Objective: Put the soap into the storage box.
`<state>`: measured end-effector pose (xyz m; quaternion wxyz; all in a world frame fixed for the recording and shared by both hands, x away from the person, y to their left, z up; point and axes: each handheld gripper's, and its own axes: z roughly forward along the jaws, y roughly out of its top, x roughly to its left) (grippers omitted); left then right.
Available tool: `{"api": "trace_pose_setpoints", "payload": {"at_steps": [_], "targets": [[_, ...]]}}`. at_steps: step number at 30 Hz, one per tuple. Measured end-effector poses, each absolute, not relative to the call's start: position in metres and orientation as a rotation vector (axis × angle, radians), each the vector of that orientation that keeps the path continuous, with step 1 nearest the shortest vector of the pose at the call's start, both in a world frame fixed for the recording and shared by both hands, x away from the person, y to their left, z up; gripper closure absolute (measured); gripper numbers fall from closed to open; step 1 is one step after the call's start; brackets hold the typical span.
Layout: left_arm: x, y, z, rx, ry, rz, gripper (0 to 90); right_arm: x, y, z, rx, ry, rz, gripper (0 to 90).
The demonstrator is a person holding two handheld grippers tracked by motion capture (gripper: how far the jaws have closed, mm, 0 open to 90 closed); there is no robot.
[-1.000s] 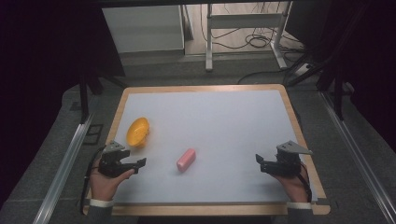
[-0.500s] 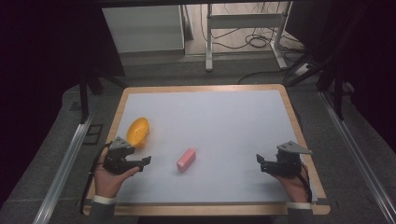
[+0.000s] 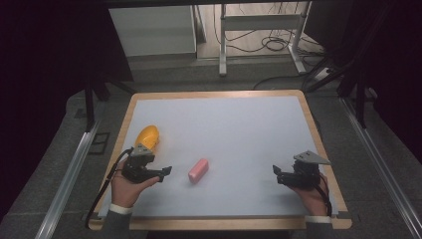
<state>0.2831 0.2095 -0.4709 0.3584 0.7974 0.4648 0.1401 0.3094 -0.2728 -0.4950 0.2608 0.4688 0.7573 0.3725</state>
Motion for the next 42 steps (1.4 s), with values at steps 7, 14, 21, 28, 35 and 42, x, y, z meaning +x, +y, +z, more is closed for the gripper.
{"api": "trace_pose_setpoints", "payload": {"at_steps": [7,14,21,28,35,42], "targets": [[0.286,0.202,-0.468,2.074,1.179,0.359,21.2,0.310,-0.271,-0.496,1.266,2.053,0.999,8.4],[0.289,0.196,-0.466,2.094,1.164,0.356,21.1,0.310,-0.272,-0.497,1.263,2.054,0.981,8.4],[0.291,0.189,-0.461,2.109,1.144,0.349,21.2,0.310,-0.272,-0.497,1.262,2.056,0.971,8.4],[0.293,0.179,-0.459,2.135,1.124,0.350,20.4,0.310,-0.272,-0.498,1.261,2.056,0.969,8.4],[0.295,0.172,-0.458,2.147,1.109,0.339,20.3,0.311,-0.272,-0.499,1.264,2.063,0.958,8.4],[0.296,0.163,-0.455,2.168,1.084,0.335,20.1,0.311,-0.272,-0.499,1.263,2.065,0.955,8.5]]}}
